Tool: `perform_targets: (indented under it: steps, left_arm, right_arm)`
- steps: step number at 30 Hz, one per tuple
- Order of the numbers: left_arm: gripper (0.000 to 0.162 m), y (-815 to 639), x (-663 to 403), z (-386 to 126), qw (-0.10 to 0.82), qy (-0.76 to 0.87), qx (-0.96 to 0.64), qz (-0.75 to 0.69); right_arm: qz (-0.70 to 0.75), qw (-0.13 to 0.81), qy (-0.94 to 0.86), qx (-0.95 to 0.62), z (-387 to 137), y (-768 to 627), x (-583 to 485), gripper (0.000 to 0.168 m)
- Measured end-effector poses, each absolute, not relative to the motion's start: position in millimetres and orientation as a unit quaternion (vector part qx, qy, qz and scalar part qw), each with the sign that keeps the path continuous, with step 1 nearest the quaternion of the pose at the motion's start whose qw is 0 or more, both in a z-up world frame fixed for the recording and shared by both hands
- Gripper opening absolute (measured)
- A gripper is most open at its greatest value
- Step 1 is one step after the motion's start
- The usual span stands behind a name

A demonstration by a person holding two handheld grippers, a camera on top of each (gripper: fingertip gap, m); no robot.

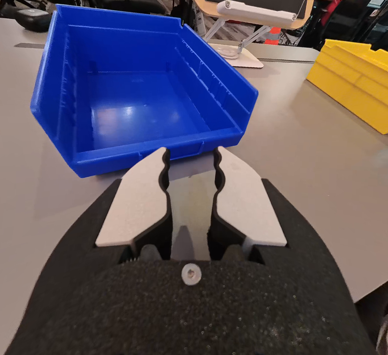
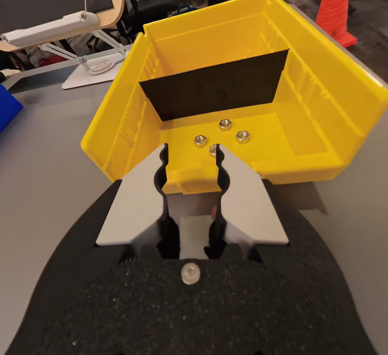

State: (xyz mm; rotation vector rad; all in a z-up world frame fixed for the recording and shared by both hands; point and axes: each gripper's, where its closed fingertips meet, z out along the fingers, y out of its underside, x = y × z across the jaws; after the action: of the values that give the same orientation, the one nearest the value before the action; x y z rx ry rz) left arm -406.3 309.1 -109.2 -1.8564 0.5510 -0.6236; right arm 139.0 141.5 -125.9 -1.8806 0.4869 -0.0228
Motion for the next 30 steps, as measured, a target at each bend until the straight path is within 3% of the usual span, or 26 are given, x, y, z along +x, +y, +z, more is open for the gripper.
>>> perform_targets:
  steps: [10,13,15,18,23,30]
  left_arm:
    - [0.051,320.6,-418.7,-105.1,0.553,0.215,-0.775,-0.217]
    - [0.049,317.3,-411.3,-105.2,0.547,0.225,-0.774,-0.229]
    - [0.047,312.1,-400.5,-108.5,0.528,0.232,-0.777,-0.252]
    - [0.046,302.8,-384.0,-113.7,0.493,0.242,-0.786,-0.284]
    - [0.045,296.0,-371.2,-116.3,0.496,0.286,-0.781,-0.251]
    - [0.058,272.4,-315.7,-84.8,0.566,0.368,-0.689,-0.264]
  right_arm:
    - [0.075,0.634,0.195,-0.745,-91.9,127.3,108.7,0.049]
    - [0.145,0.622,0.146,-0.756,-88.6,142.5,69.4,0.066]
    - [0.101,0.583,0.144,-0.793,-108.8,154.7,63.6,0.071]
    - [0.018,0.538,0.122,-0.834,-134.2,170.5,57.2,0.071]
    - [0.007,0.514,0.088,-0.853,-141.3,191.2,26.2,0.072]
    - [0.105,0.545,-0.025,-0.831,-123.6,180.9,-60.9,0.062]
